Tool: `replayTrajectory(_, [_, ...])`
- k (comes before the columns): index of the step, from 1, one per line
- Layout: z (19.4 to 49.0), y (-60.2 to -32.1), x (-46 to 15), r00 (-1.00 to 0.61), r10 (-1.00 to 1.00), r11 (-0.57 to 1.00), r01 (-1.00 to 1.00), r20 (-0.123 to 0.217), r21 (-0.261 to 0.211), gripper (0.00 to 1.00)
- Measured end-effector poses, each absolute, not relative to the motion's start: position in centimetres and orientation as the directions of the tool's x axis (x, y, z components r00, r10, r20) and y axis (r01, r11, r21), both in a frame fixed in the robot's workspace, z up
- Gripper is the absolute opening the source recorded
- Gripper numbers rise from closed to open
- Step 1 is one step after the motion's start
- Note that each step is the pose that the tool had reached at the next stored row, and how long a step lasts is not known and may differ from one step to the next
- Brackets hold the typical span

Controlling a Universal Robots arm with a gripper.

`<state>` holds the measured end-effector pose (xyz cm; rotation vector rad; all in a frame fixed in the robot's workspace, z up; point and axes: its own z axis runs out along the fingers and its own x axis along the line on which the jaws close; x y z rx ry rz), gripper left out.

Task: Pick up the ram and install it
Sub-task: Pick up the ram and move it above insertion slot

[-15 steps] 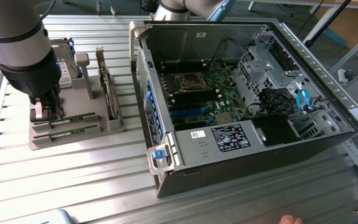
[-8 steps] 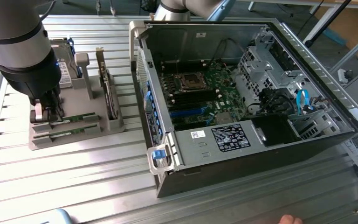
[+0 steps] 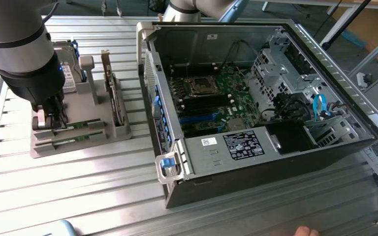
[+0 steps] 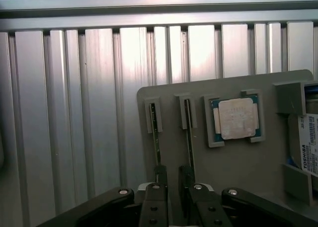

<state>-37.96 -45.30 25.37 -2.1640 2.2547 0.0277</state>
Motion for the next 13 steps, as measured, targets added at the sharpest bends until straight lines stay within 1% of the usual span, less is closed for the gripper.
replayTrajectory(13, [24.78, -45.32, -37.97, -0.040, -0.999, 0.040, -0.999, -0.024, 0.001, 0.24])
